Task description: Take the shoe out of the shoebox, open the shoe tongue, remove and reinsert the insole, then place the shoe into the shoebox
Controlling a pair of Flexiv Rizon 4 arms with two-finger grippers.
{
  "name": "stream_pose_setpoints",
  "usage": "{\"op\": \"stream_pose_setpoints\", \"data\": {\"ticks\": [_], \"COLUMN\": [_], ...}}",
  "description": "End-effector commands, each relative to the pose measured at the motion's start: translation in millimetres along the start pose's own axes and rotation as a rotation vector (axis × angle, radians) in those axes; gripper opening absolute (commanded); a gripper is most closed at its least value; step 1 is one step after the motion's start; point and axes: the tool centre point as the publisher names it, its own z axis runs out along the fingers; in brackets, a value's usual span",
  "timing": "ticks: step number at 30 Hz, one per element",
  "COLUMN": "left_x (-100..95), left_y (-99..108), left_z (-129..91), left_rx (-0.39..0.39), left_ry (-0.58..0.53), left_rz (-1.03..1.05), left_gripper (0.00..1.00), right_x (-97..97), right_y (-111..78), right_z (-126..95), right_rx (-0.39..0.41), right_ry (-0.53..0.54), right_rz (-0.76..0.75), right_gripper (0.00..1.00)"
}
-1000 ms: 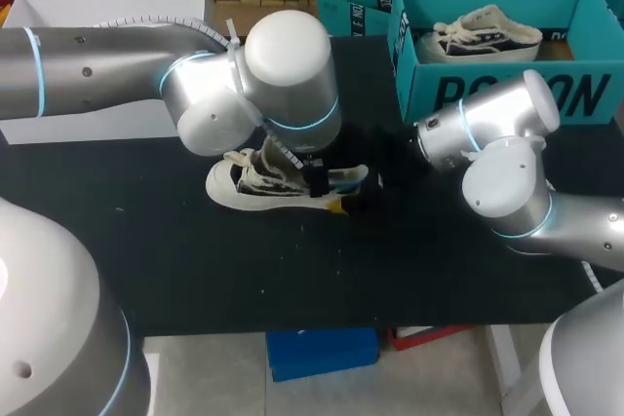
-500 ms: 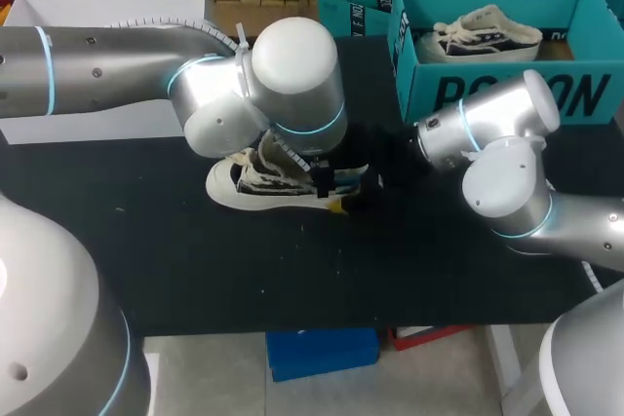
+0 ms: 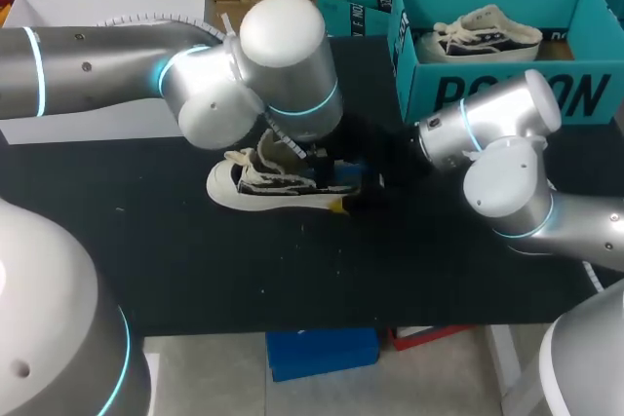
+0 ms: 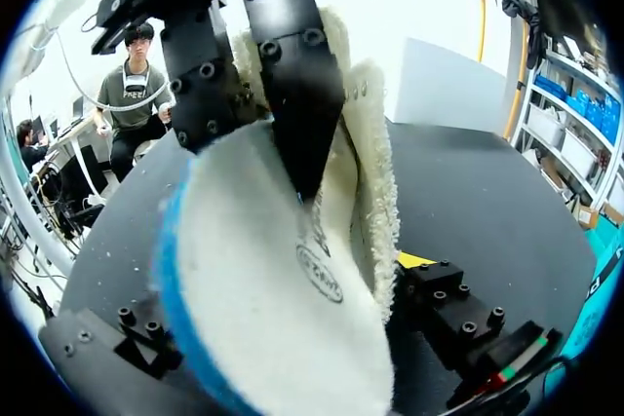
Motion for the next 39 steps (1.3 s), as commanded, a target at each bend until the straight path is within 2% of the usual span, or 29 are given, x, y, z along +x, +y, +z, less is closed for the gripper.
{"op": "stream_pose_setpoints", "data": {"ticks": [1, 3, 12, 21, 30, 39], "left_x": [6.0, 9.8, 29.7, 45.5, 43.1, 43.3], "left_y": [9.3, 9.6, 9.7, -0.8, -12.8, -39.7], "left_z": [-33.8, -43.0, -84.7, -119.2, -146.1, -198.6], "left_rx": [0.063, 0.096, 0.164, 0.24, 0.344, 0.506], "left_ry": [0.045, 0.092, 0.12, 0.142, 0.208, 0.256], "left_rz": [0.006, 0.002, -0.004, -0.003, -0.051, -0.086], "left_gripper": [0.0, 0.0, 0.0, 0.0, 0.0, 0.0], "right_x": [0.1, 0.1, 0.1, 0.1, 0.1, 0.1], "right_y": [1.0, 1.0, 1.0, 1.0, 1.0, 1.0], "right_z": [3.8, 3.8, 3.8, 3.8, 3.8, 3.8], "right_rx": [0.002, 0.002, 0.002, 0.002, 0.002, 0.002], "right_ry": [-0.001, -0.001, -0.001, -0.001, -0.001, -0.001], "right_rz": [0.001, 0.001, 0.001, 0.001, 0.001, 0.001], "right_gripper": [0.0, 0.0, 0.0, 0.0, 0.0, 0.0]}}
